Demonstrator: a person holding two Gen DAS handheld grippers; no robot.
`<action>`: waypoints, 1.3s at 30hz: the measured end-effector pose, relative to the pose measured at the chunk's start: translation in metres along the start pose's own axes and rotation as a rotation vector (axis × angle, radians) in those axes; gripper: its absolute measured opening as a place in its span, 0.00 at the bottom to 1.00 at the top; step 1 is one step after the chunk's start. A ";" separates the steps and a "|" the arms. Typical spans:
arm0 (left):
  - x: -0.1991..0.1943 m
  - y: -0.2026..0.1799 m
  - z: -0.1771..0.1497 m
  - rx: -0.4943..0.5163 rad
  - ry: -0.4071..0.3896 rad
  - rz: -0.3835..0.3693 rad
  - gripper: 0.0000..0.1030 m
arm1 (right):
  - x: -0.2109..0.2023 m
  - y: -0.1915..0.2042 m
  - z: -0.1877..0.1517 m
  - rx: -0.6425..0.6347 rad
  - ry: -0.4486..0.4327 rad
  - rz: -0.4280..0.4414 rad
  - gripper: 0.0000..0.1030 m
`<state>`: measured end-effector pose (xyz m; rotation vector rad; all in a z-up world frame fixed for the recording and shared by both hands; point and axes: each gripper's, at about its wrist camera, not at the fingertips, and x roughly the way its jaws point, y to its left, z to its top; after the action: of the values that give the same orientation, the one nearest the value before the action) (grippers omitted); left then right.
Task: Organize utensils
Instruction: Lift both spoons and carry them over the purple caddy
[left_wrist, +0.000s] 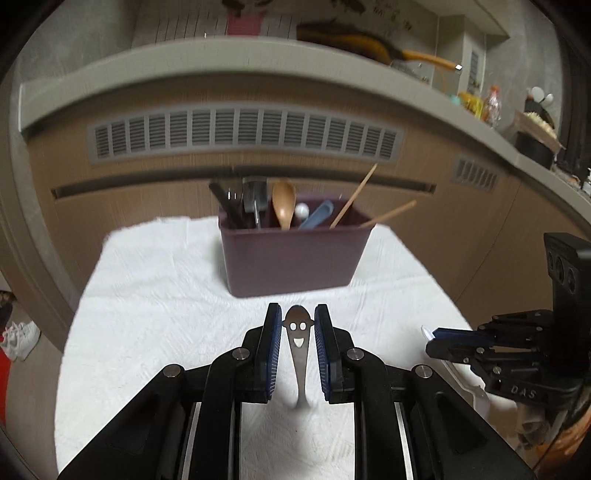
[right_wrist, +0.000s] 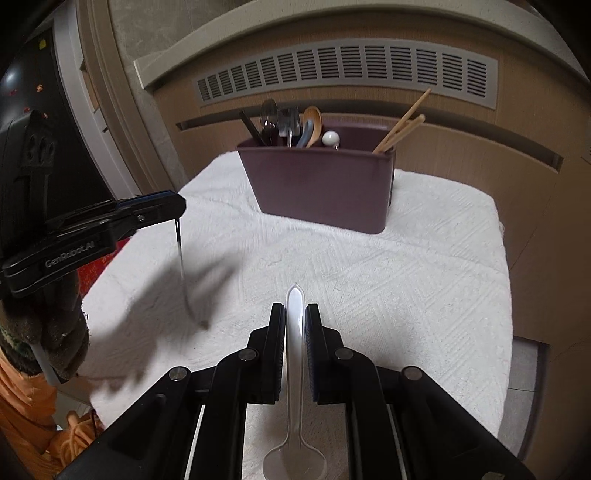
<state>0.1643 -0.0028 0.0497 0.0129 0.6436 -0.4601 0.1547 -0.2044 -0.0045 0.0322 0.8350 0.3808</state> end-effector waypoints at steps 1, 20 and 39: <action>-0.006 -0.001 0.001 0.009 -0.009 -0.004 0.18 | -0.006 0.001 0.001 -0.001 -0.013 -0.004 0.10; -0.054 -0.020 0.058 0.060 -0.188 -0.017 0.18 | -0.063 0.019 0.055 -0.063 -0.273 -0.066 0.10; 0.014 0.019 0.196 0.069 -0.284 -0.019 0.18 | -0.048 -0.010 0.218 -0.041 -0.722 -0.227 0.11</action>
<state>0.2947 -0.0208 0.1970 0.0069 0.3495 -0.4921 0.2880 -0.2039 0.1750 0.0332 0.1133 0.1480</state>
